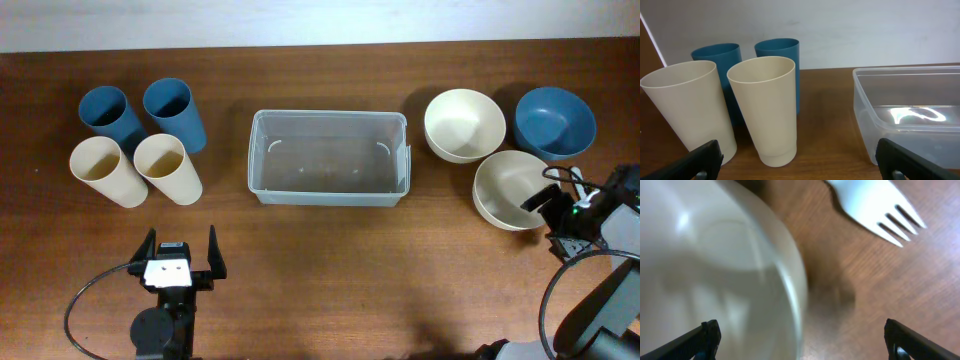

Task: Pack container
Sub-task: 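Lower the right gripper to the front cream bowl's rim and grip it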

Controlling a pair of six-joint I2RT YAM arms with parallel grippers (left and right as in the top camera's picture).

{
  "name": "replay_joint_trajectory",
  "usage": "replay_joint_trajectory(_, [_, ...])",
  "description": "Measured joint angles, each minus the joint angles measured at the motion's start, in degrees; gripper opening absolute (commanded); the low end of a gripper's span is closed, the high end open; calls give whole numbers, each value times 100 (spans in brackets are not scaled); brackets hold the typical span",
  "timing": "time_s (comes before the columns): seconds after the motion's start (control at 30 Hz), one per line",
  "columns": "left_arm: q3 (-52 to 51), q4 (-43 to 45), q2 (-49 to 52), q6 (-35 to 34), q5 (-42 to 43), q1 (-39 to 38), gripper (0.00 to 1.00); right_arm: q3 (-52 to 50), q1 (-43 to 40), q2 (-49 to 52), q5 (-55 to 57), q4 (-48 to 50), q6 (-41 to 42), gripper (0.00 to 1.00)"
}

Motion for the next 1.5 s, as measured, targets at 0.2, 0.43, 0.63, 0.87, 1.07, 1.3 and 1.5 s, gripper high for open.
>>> replay_joint_trajectory(0.2, [0,0,0,0,0,0,100,-160,267,0,-11,260,-105,99])
replay_joint_trajectory(0.43, [0,0,0,0,0,0,100,-160,319,0,-22,350,-118,98])
replay_joint_trajectory(0.63, [0,-2,0,0,0,0,100,-160,319,0,-20,350,-122,95])
replay_joint_trajectory(0.87, [0,0,2,0,-2,0,100,-160,319,0,-20,374,-122,95])
replay_joint_trajectory(1.07, [0,0,0,0,0,0,100,-160,319,70,-20,415,-120,95])
replay_joint_trajectory(1.3, [0,0,0,0,-2,0,100,-160,319,166,-20,498,-122,95])
replay_joint_trajectory(1.5, [0,0,0,0,0,0,100,-160,319,173,-17,540,-103,73])
